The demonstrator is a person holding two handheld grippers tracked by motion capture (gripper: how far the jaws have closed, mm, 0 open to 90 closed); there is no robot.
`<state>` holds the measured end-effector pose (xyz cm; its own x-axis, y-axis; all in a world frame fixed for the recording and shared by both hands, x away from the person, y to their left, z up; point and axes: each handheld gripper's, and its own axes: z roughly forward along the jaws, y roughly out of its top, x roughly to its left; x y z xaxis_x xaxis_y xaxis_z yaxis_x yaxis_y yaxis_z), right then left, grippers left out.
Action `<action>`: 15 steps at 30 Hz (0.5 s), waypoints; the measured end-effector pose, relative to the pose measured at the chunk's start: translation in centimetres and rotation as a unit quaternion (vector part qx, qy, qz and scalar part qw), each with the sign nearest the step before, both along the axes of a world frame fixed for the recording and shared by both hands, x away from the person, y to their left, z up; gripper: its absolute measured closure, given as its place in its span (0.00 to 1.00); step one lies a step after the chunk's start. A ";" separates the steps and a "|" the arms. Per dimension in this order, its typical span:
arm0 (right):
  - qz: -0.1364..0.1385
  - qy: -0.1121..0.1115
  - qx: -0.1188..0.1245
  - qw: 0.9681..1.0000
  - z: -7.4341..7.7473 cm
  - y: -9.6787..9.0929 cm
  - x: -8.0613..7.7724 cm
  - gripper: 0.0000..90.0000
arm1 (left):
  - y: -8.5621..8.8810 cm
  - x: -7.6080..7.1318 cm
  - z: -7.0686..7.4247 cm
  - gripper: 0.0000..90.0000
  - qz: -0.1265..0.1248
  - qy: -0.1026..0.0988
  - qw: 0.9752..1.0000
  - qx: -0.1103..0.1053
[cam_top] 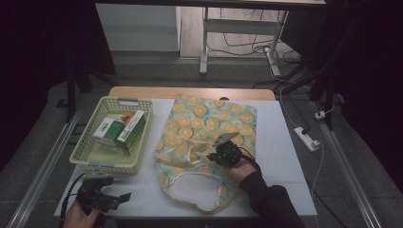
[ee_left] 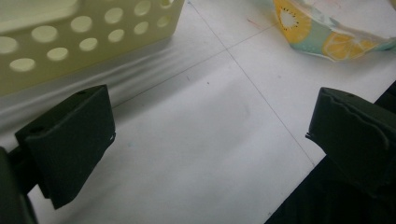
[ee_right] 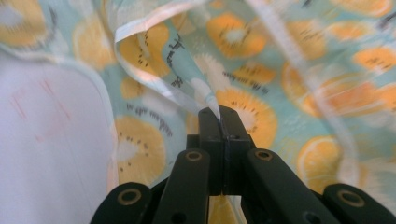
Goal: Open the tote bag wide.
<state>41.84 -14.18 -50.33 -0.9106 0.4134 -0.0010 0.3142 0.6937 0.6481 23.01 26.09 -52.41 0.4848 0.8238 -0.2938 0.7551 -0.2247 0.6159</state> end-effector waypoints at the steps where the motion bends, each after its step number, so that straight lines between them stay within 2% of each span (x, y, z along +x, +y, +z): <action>1: -0.002 0.003 0.010 1.000 0.3 -0.1 0.1 0.99 | 0.0 0.0 0.0 0.01 0.000 0.000 1.000 0.000; 8: -0.010 -0.011 0.044 0.999 2.1 -0.1 0.4 1.00 | 0.1 0.0 0.0 0.01 0.001 0.000 1.000 -0.004; 15: -0.023 -0.012 0.067 0.997 3.4 -0.3 0.9 1.00 | 0.2 0.0 0.0 0.01 0.002 -0.001 1.000 -0.009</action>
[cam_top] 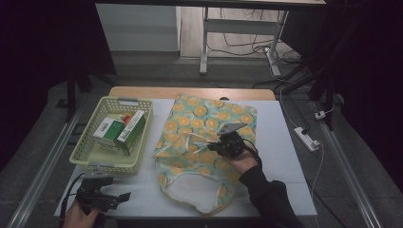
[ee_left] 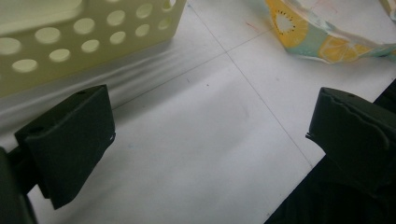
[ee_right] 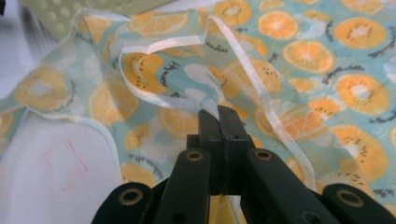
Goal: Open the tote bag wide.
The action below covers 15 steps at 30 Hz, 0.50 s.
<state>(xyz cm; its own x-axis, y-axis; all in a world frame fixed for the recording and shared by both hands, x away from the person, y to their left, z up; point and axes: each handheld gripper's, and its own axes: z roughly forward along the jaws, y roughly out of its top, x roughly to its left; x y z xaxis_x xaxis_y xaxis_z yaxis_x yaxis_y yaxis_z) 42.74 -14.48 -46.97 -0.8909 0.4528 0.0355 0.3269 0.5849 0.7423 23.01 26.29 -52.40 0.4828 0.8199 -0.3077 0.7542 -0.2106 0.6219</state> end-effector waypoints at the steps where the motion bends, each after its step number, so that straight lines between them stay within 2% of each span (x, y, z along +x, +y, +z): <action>1: -0.002 -0.002 0.003 1.000 0.2 0.0 0.0 1.00 | 0.0 0.0 0.0 0.01 0.000 0.000 1.000 0.000; 15: -0.013 0.006 0.038 0.999 2.2 0.2 0.8 1.00 | 0.1 0.0 0.0 0.01 -0.001 0.001 1.000 -0.004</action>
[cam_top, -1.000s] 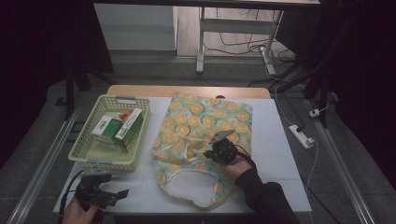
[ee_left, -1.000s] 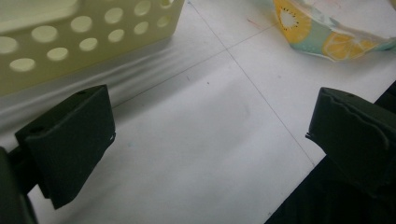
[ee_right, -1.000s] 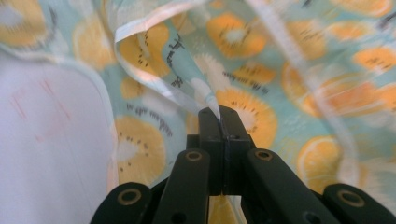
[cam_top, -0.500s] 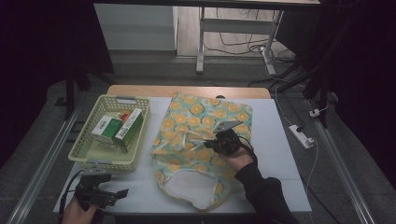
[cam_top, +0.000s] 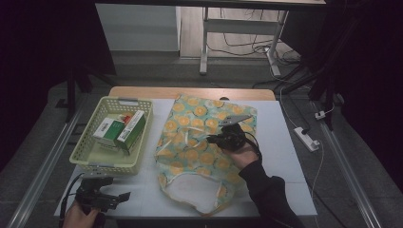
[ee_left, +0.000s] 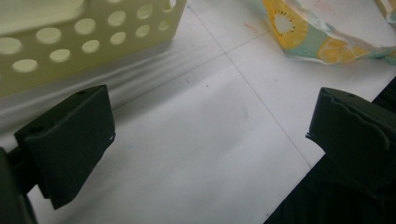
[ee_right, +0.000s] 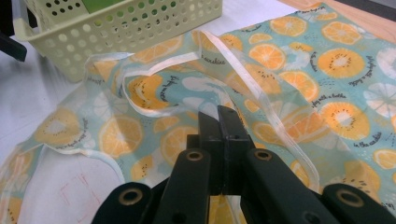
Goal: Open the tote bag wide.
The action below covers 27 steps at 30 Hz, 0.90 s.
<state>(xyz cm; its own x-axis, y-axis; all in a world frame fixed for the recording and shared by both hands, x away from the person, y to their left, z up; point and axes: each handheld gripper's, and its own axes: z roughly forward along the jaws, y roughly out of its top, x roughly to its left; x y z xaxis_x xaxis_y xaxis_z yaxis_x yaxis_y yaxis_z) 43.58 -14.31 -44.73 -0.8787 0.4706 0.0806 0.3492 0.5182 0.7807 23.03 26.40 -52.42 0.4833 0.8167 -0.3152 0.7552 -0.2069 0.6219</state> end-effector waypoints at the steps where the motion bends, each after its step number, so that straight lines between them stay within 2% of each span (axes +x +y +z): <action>1: 0.000 0.000 0.001 1.000 0.1 0.0 0.0 1.00 | 0.0 0.0 0.0 0.01 0.001 0.000 1.000 0.000; 8: 0.002 0.002 0.007 1.000 1.1 -0.1 0.3 1.00 | 0.1 0.0 0.0 0.01 0.000 0.001 1.000 -0.002; 20: -0.001 -0.011 0.019 1.000 2.7 0.0 0.5 1.00 | 0.1 0.0 0.0 0.00 0.002 0.001 1.000 -0.005; 27: -0.005 -0.016 0.020 1.000 3.1 0.0 0.7 1.00 | 0.2 -0.1 0.0 0.00 0.010 -0.002 1.000 -0.007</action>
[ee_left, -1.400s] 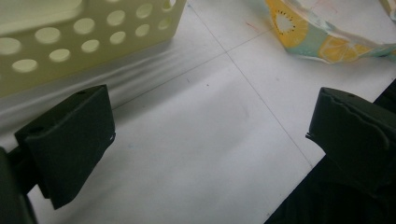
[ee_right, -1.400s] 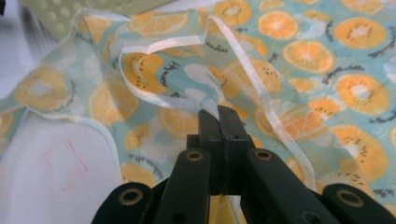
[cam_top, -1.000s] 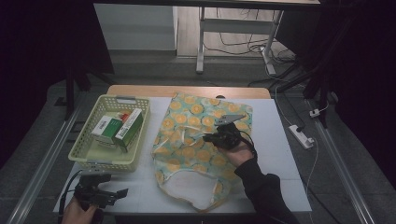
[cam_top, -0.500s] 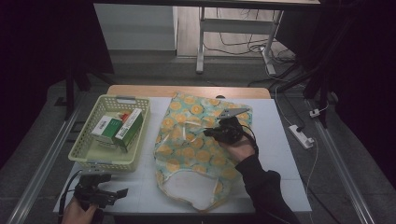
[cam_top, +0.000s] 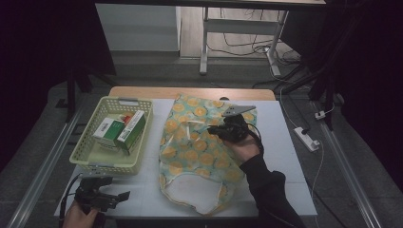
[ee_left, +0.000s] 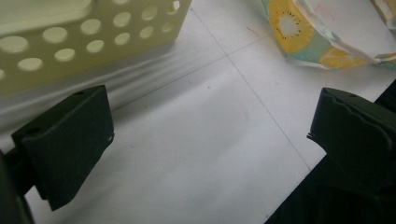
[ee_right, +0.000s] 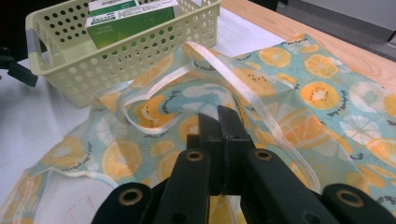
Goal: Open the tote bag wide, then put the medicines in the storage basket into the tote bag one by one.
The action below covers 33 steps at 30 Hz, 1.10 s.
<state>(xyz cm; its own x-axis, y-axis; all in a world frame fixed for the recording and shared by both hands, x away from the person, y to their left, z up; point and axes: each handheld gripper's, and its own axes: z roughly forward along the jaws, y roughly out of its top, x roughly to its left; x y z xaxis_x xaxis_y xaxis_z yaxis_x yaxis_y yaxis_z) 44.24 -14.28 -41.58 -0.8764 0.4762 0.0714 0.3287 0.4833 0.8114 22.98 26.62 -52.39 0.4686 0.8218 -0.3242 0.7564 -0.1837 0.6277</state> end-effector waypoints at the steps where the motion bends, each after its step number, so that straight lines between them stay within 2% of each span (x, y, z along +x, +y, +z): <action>1: 0.000 0.000 0.000 1.000 0.0 0.0 0.0 1.00 | 0.0 0.0 0.0 0.00 0.003 -0.002 1.000 0.000; 3: 0.000 -0.002 0.002 1.000 0.1 -0.1 -0.1 1.00 | 0.0 -0.1 0.0 0.00 0.003 -0.003 1.000 0.000; 6: 0.001 -0.003 0.001 1.000 0.0 -0.1 -0.1 1.00 | 0.1 -0.2 0.2 0.00 0.010 -0.015 1.000 -0.001; 14: 0.001 0.000 -0.003 1.000 -0.5 -0.2 -0.1 1.00 | 0.3 -0.3 0.7 0.00 0.018 -0.026 0.999 -0.003; 26: -0.001 0.000 -0.004 1.000 -0.8 -0.3 0.0 1.00 | 0.2 -0.3 1.8 0.00 0.004 -0.056 0.998 0.014; 33: 0.003 -0.002 -0.006 1.000 -0.8 -0.2 -0.1 1.00 | 0.7 -0.1 2.5 0.00 0.004 -0.068 0.998 0.009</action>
